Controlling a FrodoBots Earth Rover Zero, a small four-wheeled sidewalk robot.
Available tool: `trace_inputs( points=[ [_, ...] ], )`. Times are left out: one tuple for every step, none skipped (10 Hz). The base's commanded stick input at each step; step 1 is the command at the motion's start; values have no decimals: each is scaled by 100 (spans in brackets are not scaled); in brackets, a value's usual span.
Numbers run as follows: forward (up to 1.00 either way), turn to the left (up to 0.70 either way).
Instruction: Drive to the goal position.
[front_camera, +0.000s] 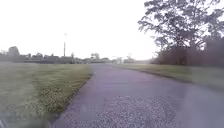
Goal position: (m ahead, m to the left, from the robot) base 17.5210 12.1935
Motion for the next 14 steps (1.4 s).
trace_inputs(
  points=[
    [70,0],
    [70,-14],
    [70,-14],
    [70,-14],
    [70,-14],
    [70,-14],
    [70,-14],
    [70,-14],
    [70,-14],
    [70,-14],
    [70,-14],
    [70,-14],
    [70,-14],
    [70,-14]
  ],
)
